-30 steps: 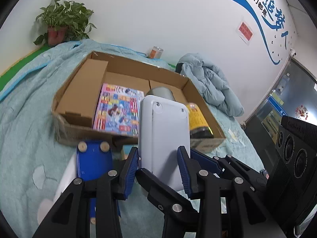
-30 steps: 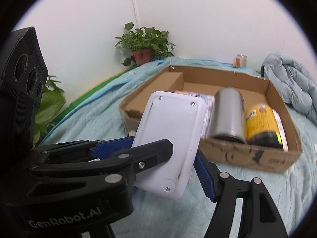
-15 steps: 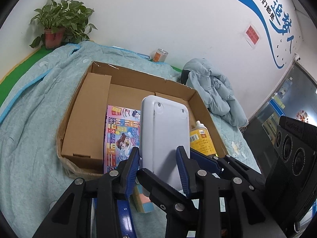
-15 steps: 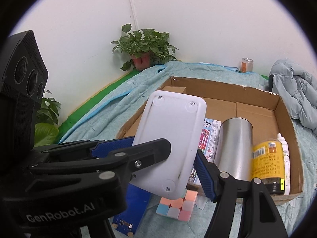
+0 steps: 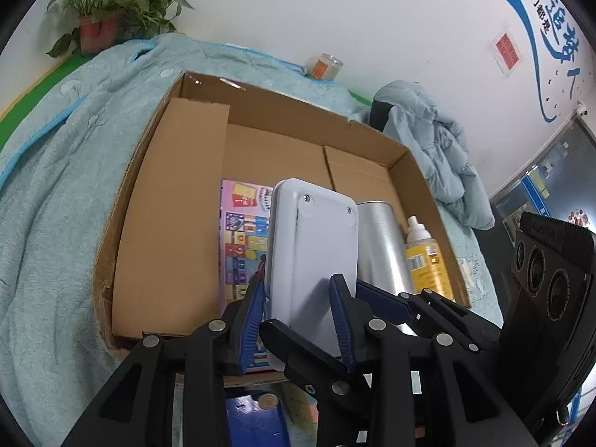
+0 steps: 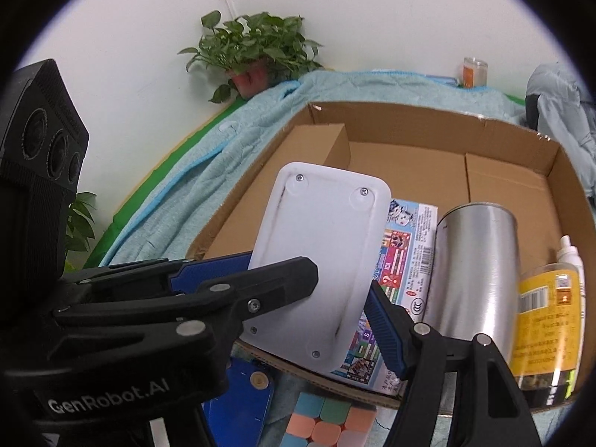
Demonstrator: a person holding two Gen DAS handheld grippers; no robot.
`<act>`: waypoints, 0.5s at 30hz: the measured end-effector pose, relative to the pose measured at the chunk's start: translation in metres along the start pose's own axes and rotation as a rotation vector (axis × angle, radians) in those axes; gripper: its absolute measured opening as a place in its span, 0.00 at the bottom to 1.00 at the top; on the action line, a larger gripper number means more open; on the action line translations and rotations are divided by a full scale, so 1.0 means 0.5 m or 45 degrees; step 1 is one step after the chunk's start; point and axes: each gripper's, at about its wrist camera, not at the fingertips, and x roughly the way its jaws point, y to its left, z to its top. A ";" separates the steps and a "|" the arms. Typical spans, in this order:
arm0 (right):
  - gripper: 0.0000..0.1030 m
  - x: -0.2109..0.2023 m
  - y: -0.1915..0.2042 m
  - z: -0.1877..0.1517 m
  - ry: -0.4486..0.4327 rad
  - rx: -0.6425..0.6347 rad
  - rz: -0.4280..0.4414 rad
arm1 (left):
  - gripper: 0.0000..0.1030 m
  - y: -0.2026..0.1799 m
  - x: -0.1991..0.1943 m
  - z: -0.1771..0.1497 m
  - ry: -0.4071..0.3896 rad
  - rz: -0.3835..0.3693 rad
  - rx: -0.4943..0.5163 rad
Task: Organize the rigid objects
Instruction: 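Lift the white case and lower it upright against the board-game box, then open both grippers and withdraw them from the box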
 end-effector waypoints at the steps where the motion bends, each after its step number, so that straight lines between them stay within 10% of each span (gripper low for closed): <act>1: 0.66 0.009 -0.001 0.001 0.011 0.002 0.006 | 0.32 0.007 0.008 0.001 0.009 0.007 -0.003; 15: 0.67 0.080 -0.022 -0.016 0.151 0.064 0.063 | 0.32 0.045 0.075 -0.021 0.125 0.073 -0.024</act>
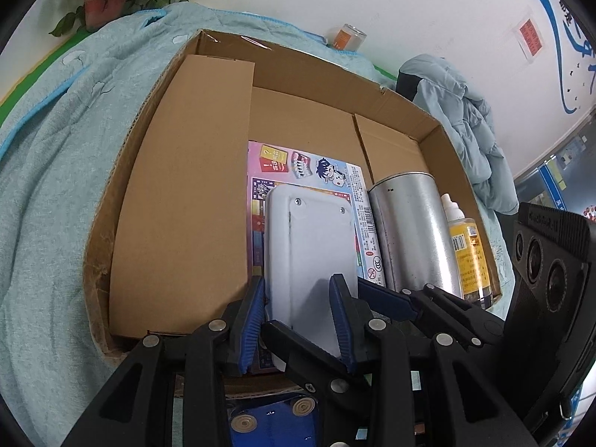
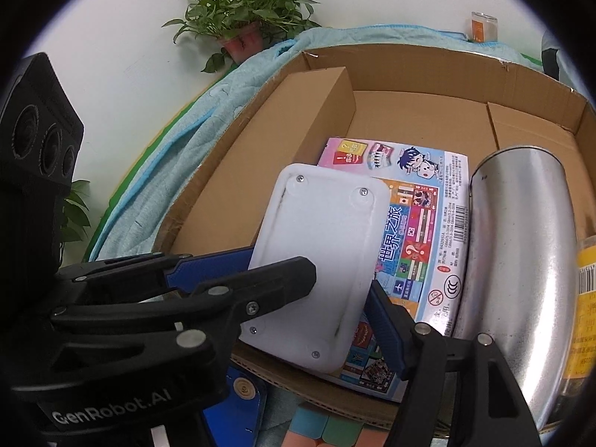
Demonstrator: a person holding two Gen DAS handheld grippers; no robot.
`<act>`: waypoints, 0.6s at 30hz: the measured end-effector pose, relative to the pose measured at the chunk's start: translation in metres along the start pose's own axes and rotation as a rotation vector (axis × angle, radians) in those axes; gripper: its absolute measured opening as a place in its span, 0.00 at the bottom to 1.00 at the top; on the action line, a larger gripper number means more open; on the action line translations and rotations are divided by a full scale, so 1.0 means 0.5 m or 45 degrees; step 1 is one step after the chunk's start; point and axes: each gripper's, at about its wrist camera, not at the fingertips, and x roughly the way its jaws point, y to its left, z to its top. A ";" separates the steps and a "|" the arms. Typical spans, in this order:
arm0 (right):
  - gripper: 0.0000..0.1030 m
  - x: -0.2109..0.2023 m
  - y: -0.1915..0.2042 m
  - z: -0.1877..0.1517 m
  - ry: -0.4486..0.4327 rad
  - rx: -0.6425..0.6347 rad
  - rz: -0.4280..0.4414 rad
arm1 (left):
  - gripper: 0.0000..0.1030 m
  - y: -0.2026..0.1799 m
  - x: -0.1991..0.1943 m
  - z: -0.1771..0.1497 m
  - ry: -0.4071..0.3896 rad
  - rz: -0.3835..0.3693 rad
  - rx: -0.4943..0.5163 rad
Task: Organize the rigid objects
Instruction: 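Open both grippers and withdraw them from the box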
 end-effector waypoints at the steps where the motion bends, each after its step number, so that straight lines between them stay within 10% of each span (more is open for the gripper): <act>1: 0.67 0.000 -0.001 0.000 0.009 0.007 0.005 | 0.32 0.000 -0.004 -0.003 -0.003 0.002 -0.001; 9: 0.67 -0.001 0.004 -0.015 -0.010 0.016 0.031 | 0.34 -0.009 -0.089 -0.030 -0.153 0.040 0.070; 12: 0.67 -0.004 0.014 -0.015 -0.023 0.010 -0.004 | 0.56 -0.017 -0.141 -0.051 -0.262 0.088 0.103; 14: 0.80 -0.030 0.026 -0.023 -0.093 -0.021 -0.050 | 0.97 -0.019 -0.182 -0.071 -0.369 0.160 0.103; 18: 0.88 -0.109 0.059 -0.069 -0.281 -0.150 -0.155 | 0.99 -0.025 -0.246 -0.127 -0.520 0.235 0.156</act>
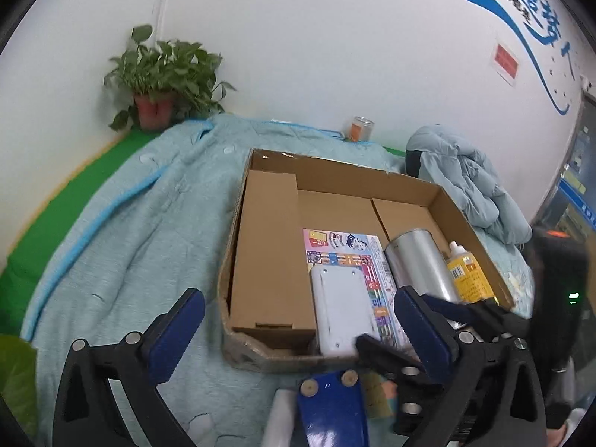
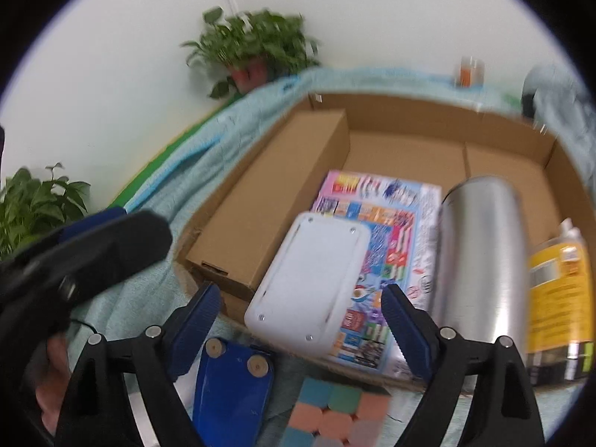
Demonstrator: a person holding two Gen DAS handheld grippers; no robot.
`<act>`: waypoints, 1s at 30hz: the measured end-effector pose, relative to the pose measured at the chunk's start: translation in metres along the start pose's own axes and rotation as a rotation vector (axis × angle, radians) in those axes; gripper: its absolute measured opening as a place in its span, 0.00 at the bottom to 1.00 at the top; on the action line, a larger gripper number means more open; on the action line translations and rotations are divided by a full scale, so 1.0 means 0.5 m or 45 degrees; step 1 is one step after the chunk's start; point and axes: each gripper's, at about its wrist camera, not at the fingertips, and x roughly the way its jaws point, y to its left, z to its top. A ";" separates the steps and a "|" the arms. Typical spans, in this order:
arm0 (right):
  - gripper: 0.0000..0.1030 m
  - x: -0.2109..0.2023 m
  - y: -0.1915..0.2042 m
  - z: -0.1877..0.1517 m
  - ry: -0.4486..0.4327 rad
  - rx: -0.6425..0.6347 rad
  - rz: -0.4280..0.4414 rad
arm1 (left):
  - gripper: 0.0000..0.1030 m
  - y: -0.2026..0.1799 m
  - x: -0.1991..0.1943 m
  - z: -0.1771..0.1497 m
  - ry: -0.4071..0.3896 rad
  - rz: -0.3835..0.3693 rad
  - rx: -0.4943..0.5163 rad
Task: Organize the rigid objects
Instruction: 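Open both grippers and withdraw them from the box, then grasp the pastel Rubik's cube with both grippers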
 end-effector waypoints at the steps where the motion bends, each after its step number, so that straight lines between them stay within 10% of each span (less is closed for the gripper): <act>1: 0.91 -0.029 0.004 -0.015 -0.048 -0.018 -0.017 | 0.99 0.000 -0.013 -0.009 0.000 -0.012 0.007; 3: 0.95 -0.069 0.005 -0.043 -0.119 -0.033 -0.023 | 0.69 0.000 -0.038 -0.032 -0.019 -0.034 -0.005; 4: 0.95 -0.088 0.004 -0.060 -0.153 -0.037 -0.024 | 0.24 -0.002 -0.041 -0.042 0.010 -0.043 0.004; 5: 0.95 -0.098 0.001 -0.073 -0.175 -0.035 -0.029 | 0.05 -0.004 -0.040 -0.048 0.041 -0.045 0.014; 7: 0.92 -0.119 -0.007 -0.113 -0.208 -0.028 -0.074 | 0.07 -0.014 -0.057 -0.072 0.025 -0.031 0.015; 8: 0.73 -0.121 -0.011 -0.125 -0.215 -0.022 -0.092 | 0.23 -0.020 -0.059 -0.080 0.013 -0.028 0.022; 9: 0.61 -0.123 -0.016 -0.139 -0.208 -0.012 -0.111 | 0.42 -0.029 -0.063 -0.089 0.010 -0.022 0.032; 10: 0.48 -0.123 -0.023 -0.150 -0.184 0.006 -0.132 | 0.95 -0.037 -0.066 -0.098 0.015 -0.003 0.030; 12: 0.49 -0.125 -0.038 -0.168 -0.164 0.067 -0.122 | 1.00 -0.044 -0.075 -0.116 -0.049 0.022 -0.014; 14: 0.84 -0.123 -0.048 -0.180 -0.145 0.104 -0.067 | 0.99 -0.056 -0.073 -0.131 -0.057 0.026 -0.015; 16: 1.00 -0.124 -0.042 -0.195 -0.160 0.088 -0.051 | 0.99 -0.070 -0.070 -0.149 -0.057 0.052 -0.001; 27: 0.99 -0.013 -0.028 -0.193 0.009 0.087 -0.062 | 0.99 -0.094 -0.115 -0.224 -0.028 0.134 0.049; 30: 0.82 0.022 -0.027 -0.191 0.076 0.072 -0.083 | 0.99 -0.087 -0.124 -0.243 -0.017 0.142 0.031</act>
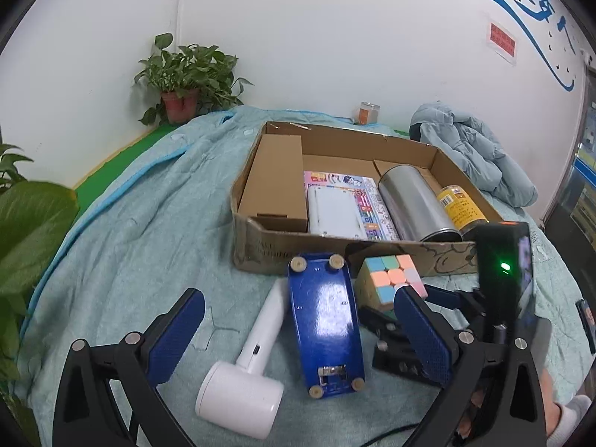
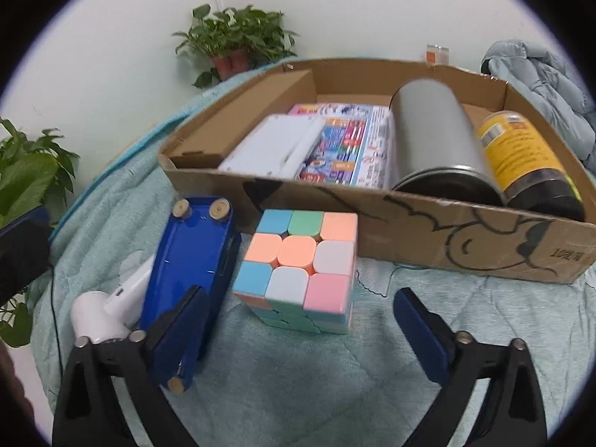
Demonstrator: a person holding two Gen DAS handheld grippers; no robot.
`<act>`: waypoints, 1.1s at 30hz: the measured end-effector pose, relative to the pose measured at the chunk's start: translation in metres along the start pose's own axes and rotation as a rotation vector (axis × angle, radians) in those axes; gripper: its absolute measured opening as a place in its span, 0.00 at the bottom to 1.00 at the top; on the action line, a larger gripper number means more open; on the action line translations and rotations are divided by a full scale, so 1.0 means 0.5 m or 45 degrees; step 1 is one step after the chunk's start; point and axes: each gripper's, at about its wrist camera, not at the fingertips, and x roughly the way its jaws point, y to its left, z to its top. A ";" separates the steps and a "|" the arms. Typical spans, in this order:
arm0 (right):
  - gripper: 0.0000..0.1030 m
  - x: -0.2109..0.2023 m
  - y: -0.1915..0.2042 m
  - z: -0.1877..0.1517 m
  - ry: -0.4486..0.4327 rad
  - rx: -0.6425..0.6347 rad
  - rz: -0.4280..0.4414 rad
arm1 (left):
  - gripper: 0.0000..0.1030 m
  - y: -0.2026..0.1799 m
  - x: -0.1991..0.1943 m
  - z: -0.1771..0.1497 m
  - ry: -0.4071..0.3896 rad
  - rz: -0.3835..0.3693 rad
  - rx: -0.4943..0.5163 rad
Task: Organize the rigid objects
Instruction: 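Grasp the pastel Rubik's cube with both grippers, then carry the cube into the box beside the white case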
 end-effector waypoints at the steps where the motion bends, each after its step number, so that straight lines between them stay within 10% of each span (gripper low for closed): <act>1: 0.71 0.009 0.000 0.001 0.023 -0.001 -0.011 | 0.99 0.002 -0.003 -0.008 0.002 -0.007 -0.005; 8: 0.57 -0.010 -0.009 -0.021 0.048 0.003 -0.004 | 0.99 -0.007 -0.011 -0.030 0.043 -0.112 -0.026; 14: 0.55 -0.110 -0.035 -0.096 0.023 0.009 0.017 | 0.99 -0.054 0.019 -0.055 0.321 -0.599 -0.128; 19: 0.55 -0.188 -0.073 -0.163 0.030 0.000 -0.005 | 0.99 -0.136 0.040 -0.107 0.480 -0.806 -0.097; 33: 0.56 -0.212 -0.069 -0.192 0.043 0.038 0.094 | 0.74 -0.192 0.132 -0.163 0.614 -0.814 -0.087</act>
